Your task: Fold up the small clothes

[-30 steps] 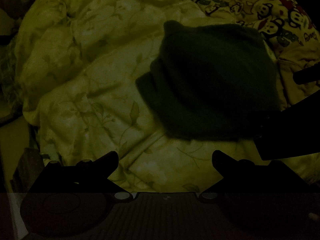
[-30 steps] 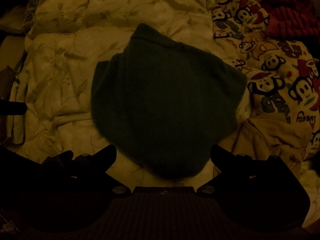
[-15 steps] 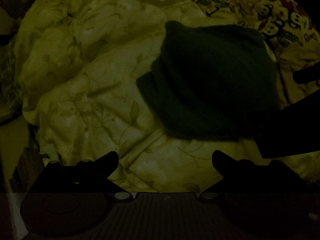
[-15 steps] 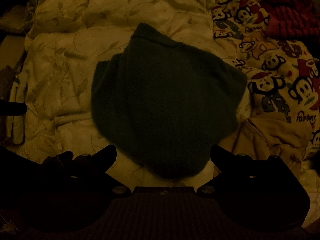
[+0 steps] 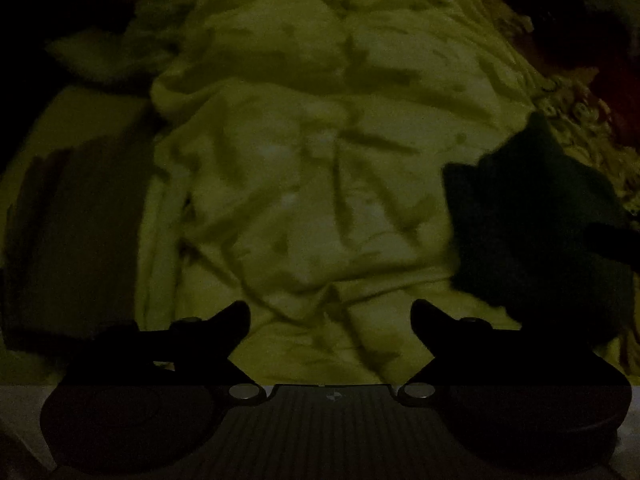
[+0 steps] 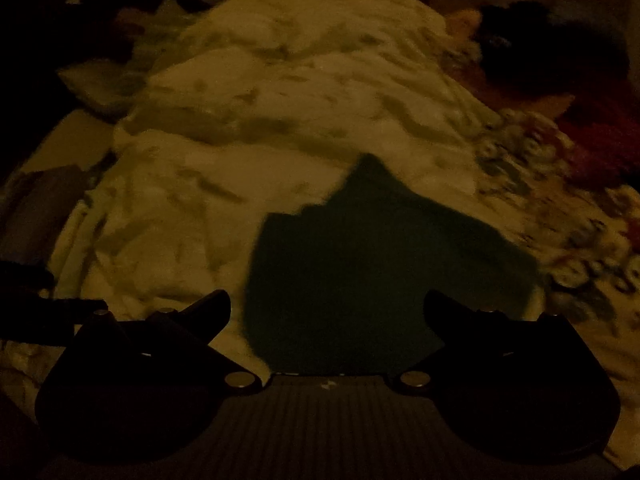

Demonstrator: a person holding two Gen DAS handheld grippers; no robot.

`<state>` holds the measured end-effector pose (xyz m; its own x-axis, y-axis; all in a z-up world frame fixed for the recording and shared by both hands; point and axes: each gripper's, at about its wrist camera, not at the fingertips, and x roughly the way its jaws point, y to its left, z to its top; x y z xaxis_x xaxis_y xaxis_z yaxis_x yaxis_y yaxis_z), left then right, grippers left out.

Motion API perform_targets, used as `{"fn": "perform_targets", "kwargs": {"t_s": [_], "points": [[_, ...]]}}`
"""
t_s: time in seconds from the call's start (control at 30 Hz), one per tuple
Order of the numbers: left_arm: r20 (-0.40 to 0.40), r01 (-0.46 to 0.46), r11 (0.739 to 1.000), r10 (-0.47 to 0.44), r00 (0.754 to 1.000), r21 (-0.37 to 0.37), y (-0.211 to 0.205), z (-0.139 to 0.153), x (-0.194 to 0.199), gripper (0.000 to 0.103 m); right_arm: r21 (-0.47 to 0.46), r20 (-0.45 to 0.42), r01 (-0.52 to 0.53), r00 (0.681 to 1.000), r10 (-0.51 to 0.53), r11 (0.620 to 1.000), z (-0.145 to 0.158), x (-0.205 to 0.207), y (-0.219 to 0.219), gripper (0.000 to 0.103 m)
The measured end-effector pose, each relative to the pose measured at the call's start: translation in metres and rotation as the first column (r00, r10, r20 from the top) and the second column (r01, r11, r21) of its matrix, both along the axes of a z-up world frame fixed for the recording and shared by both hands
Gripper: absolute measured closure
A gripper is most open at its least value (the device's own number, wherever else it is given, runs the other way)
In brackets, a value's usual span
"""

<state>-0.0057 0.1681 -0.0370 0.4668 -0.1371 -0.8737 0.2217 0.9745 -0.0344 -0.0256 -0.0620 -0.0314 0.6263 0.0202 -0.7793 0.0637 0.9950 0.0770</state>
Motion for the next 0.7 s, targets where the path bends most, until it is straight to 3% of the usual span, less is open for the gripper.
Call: {"fn": "perform_targets", "kwargs": {"t_s": [0.1, 0.17, 0.23, 0.3, 0.4, 0.43, 0.47, 0.5, 0.53, 0.63, 0.7], "points": [[0.032, 0.027, 0.999, -0.026, 0.999, -0.024, 0.005, -0.011, -0.004, 0.000, -0.038, 0.031, -0.021, 0.999, 0.022, 0.999, -0.021, 0.025, 0.028, 0.005], [0.042, 0.051, 0.998, -0.049, 0.998, -0.030, 0.004, -0.023, -0.003, 0.000, -0.065, 0.022, 0.004, 1.000, -0.002, 0.998, -0.040, 0.048, 0.040, 0.015], [0.040, 0.068, 0.997, -0.066, 0.997, -0.037, 0.004, -0.034, 0.000, 0.000, -0.054, 0.014, 0.057, 0.998, -0.057, 0.997, -0.056, 0.066, 0.046, 0.025], [0.031, 0.081, 0.996, -0.080, 0.996, -0.035, 0.005, -0.046, 0.001, 0.000, -0.046, 0.016, 0.118, 0.993, -0.117, 0.992, -0.072, 0.079, 0.052, 0.027], [0.014, 0.115, 0.992, -0.115, 0.993, -0.043, 0.009, -0.064, 0.002, 0.000, -0.105, -0.022, 0.225, 0.973, -0.228, 0.969, -0.098, 0.091, 0.058, 0.034], [0.011, 0.124, 0.991, -0.123, 0.992, -0.047, 0.010, -0.067, 0.002, 0.000, -0.087, -0.012, 0.252, 0.967, -0.254, 0.964, -0.103, 0.091, 0.056, 0.048], [0.007, 0.130, 0.990, -0.130, 0.991, -0.055, 0.012, -0.070, 0.002, 0.000, -0.080, -0.003, 0.267, 0.964, -0.268, 0.960, -0.106, 0.090, 0.056, 0.067], [0.004, 0.135, 0.989, -0.135, 0.991, -0.065, 0.014, -0.071, 0.002, 0.000, -0.083, 0.004, 0.269, 0.963, -0.270, 0.959, -0.107, 0.087, 0.055, 0.074], [0.004, 0.139, 0.988, -0.139, 0.990, -0.073, 0.016, -0.070, 0.002, 0.000, -0.072, 0.016, 0.270, 0.963, -0.269, 0.960, -0.106, 0.083, 0.053, 0.090], [0.031, 0.151, 0.986, -0.149, 0.988, -0.077, 0.017, -0.062, 0.002, 0.000, 0.006, 0.050, 0.283, 0.958, -0.283, 0.959, -0.087, 0.062, 0.041, 0.094], [0.067, 0.165, 0.984, -0.161, 0.985, -0.064, 0.013, -0.051, 0.003, 0.000, 0.108, 0.060, 0.297, 0.951, -0.305, 0.949, -0.064, 0.046, 0.028, 0.094]]}}
